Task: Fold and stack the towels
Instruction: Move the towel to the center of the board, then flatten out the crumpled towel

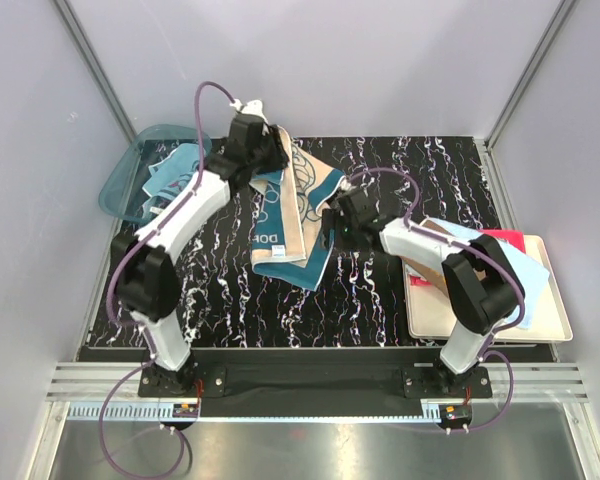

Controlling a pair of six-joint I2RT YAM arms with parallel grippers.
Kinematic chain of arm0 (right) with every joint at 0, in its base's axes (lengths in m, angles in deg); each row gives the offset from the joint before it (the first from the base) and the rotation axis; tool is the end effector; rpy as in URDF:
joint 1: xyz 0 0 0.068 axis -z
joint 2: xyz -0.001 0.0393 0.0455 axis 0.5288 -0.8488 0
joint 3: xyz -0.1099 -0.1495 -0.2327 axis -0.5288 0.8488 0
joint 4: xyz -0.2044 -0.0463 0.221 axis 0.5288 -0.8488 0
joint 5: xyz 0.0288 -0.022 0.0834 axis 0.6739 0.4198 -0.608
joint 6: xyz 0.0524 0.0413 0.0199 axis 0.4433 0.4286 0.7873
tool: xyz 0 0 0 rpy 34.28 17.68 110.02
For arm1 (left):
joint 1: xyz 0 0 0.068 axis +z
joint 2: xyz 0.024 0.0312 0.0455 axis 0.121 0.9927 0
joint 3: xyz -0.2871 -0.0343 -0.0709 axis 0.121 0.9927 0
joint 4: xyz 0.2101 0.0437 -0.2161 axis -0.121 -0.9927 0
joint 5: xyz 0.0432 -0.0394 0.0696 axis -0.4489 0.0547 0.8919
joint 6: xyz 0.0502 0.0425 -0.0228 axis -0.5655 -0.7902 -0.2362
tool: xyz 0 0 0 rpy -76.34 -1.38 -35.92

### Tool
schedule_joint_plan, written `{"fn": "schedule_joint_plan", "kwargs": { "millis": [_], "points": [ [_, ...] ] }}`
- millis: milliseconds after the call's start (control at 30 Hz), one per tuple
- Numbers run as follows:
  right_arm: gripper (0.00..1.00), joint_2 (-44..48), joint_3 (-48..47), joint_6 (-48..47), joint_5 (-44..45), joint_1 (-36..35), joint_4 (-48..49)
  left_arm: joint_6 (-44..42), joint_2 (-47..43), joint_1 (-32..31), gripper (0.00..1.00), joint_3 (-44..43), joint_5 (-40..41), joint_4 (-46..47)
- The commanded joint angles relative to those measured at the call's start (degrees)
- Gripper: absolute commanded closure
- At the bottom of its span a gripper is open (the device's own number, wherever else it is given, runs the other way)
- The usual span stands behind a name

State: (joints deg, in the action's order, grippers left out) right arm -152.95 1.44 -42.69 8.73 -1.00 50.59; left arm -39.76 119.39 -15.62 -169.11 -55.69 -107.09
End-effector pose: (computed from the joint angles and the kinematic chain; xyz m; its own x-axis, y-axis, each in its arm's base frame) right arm 0.3561 0.2290 0.1836 -0.8257 0.0133 -0.5639 -0.1707 0.9469 0.2723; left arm 0.4672 -0.1912 0.3421 -0.5754 -0.2732 -0.7709 0.0810 0.9189 -0.3861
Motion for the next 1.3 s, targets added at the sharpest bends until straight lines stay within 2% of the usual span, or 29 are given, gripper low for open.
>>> {"fn": "schedule_joint_plan", "kwargs": {
  "millis": [0,33,100,300,433,600,833,900,1000,1267],
  "points": [
    [0.18,3.3,3.9,5.4,-3.0,-2.7,7.4,-3.3,-5.3,-5.5,0.54,7.5,4.4,0.5],
    [0.21,3.8,5.0,6.6,-3.1,-2.9,9.1,-3.3,-6.1,-6.1,0.54,11.8,3.2,1.0],
    [0.28,3.7,7.4,7.9,-3.1,-3.1,10.4,-4.8,-7.2,-8.8,0.54,14.3,4.0,0.3],
    [0.41,1.6,9.9,11.8,-4.0,-5.6,14.4,-10.0,-4.2,-15.0,0.52,14.0,8.1,-7.2],
    [0.41,0.6,11.3,13.6,-0.2,-7.9,16.4,-11.7,-0.3,-16.1,0.50,11.3,7.1,-9.9],
    [0.41,-1.3,12.6,14.6,3.8,-9.0,18.3,-13.3,4.9,-18.0,0.49,7.2,11.0,-14.4],
    [0.43,-3.7,14.0,15.6,5.6,-10.1,20.8,-13.5,7.6,-18.5,0.49,7.8,9.6,-14.9],
    [0.47,-4.6,13.6,15.6,6.3,-10.8,20.6,-13.7,8.5,-18.6,0.50,7.5,9.4,-15.4],
    [0.64,-5.5,13.2,15.7,7.4,-11.3,19.8,-13.6,9.4,-18.7,0.50,8.0,9.0,-15.4],
    [0.78,-3.0,15.4,16.0,10.3,-11.5,17.8,-12.7,10.3,-18.7,0.50,9.9,5.6,-12.8]
  ]
}}
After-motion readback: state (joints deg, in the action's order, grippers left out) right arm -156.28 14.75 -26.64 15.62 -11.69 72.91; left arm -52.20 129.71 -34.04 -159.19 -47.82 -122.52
